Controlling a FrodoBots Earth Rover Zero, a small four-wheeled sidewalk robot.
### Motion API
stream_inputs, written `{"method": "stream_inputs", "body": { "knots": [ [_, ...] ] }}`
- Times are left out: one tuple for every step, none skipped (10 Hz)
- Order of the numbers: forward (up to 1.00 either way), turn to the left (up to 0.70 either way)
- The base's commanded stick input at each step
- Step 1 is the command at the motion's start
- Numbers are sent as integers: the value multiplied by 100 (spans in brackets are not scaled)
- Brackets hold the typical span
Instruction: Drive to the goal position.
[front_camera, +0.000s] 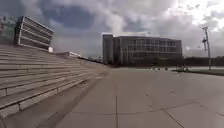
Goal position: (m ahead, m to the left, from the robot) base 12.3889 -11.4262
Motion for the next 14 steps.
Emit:
{"method": "stream_inputs", "body": {
  "knots": [
    [70, 0],
    [70, 0],
    [70, 0],
    [70, 0],
    [70, -14],
    [70, -34],
    [70, 0],
    [70, 0],
    [70, 0],
    [70, 0],
    [70, 0],
    [70, 0],
    [70, 0],
    [70, 0]
  ]
}}
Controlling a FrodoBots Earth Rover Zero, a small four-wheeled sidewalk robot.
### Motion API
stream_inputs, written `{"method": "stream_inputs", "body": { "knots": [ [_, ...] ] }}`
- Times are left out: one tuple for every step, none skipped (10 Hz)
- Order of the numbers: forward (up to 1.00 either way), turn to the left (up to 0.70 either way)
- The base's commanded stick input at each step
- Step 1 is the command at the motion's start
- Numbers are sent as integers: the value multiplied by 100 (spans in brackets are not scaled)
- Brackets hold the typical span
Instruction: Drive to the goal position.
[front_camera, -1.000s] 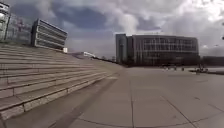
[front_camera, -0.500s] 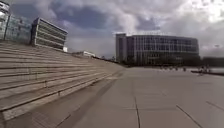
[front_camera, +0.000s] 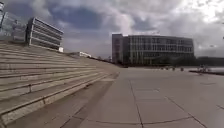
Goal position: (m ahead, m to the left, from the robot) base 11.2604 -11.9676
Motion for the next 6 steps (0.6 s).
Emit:
{"method": "stream_inputs", "body": {
  "knots": [
    [70, 0],
    [70, 0],
    [70, 0],
    [70, 0],
    [70, 0],
    [70, -5]
  ]
}}
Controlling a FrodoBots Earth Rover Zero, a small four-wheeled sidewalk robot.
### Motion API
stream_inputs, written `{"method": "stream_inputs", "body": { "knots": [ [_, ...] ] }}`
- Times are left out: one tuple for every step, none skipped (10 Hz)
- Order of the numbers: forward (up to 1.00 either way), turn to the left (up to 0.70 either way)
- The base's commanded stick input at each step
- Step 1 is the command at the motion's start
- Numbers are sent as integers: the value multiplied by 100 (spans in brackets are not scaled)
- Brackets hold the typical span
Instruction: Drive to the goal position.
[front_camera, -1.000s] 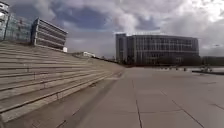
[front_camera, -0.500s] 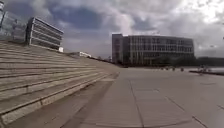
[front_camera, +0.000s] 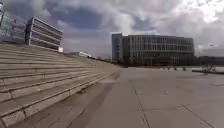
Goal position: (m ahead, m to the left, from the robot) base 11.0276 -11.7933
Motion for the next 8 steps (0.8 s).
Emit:
{"method": "stream_inputs", "body": {
  "knots": [
    [70, -11],
    [70, -30],
    [70, -35],
    [70, -35],
    [70, -35],
    [70, -35],
    [70, -7],
    [70, 0]
  ]
}}
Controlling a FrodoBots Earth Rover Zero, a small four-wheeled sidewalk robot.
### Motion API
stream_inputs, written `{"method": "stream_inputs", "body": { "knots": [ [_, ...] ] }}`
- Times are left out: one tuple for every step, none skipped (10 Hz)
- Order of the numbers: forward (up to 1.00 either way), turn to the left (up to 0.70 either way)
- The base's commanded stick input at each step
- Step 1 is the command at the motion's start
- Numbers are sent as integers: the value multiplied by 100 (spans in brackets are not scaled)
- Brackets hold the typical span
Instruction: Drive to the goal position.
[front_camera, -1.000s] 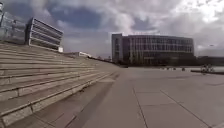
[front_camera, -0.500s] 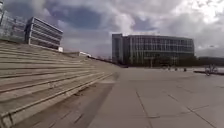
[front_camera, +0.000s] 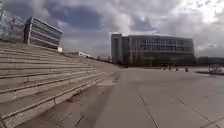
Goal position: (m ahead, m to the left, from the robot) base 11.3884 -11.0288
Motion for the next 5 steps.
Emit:
{"method": "stream_inputs", "body": {
  "knots": [
    [70, 0],
    [70, 0],
    [70, 0],
    [70, 0],
    [70, 0]
  ]
}}
